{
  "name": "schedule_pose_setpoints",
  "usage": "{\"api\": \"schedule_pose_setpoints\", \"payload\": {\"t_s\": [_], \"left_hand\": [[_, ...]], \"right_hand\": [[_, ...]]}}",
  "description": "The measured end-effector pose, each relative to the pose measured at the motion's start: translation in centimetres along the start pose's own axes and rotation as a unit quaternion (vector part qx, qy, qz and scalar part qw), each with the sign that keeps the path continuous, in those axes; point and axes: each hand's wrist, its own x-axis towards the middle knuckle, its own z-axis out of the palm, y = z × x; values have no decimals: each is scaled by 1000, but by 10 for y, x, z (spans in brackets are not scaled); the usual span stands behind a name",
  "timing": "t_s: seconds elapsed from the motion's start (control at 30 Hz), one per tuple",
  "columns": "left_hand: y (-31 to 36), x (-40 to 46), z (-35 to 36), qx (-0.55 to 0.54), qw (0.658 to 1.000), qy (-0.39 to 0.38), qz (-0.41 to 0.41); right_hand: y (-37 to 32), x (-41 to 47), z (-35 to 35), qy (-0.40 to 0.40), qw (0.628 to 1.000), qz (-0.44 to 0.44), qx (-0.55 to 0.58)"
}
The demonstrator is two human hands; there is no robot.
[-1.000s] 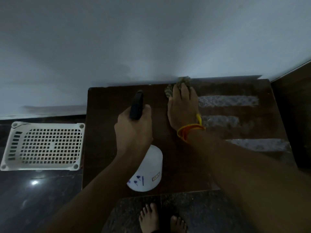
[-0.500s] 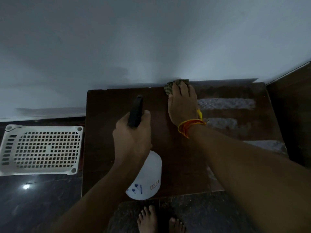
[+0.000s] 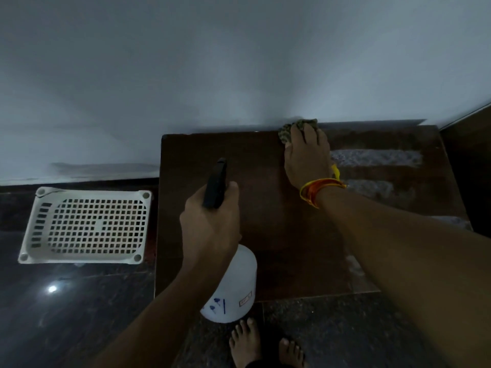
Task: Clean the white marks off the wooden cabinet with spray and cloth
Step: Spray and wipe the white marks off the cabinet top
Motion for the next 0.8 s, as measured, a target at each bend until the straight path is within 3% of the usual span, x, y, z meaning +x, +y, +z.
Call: {"api": "schedule_pose_setpoints", "payload": {"t_s": [0.23, 0.43, 0.8], "left_hand": [[5, -12, -1, 7, 1000, 9, 0], [12, -27, 11, 5, 1000, 4, 18], [2, -77, 44, 49, 998, 21, 30]], "right_hand": [[3, -56, -1, -33, 999, -11, -30], [1, -123, -1, 4, 1000, 9, -1], [22, -230, -6, -9, 996, -83, 12]]}}
